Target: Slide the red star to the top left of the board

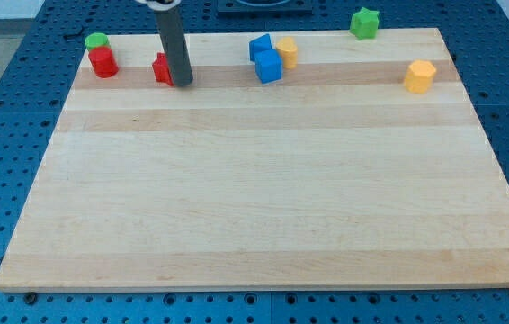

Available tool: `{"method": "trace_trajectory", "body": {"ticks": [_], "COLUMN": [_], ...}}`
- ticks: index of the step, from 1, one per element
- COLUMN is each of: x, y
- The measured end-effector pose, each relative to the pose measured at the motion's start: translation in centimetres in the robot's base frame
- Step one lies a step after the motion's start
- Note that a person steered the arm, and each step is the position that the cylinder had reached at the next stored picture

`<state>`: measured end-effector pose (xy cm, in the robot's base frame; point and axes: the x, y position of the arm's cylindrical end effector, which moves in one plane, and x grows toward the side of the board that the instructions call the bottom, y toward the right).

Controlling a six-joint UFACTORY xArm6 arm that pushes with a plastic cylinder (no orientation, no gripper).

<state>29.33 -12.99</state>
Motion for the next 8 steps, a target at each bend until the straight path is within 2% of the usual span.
{"method": "trace_trajectory", "body": {"ticks": [1, 2, 3, 5, 7, 8], "x": [-3.3, -4.6, -4.0, 2.8, 1.9, -0.5], "y": [0.0, 0.0, 0.1, 0.3, -2.8, -4.5]}}
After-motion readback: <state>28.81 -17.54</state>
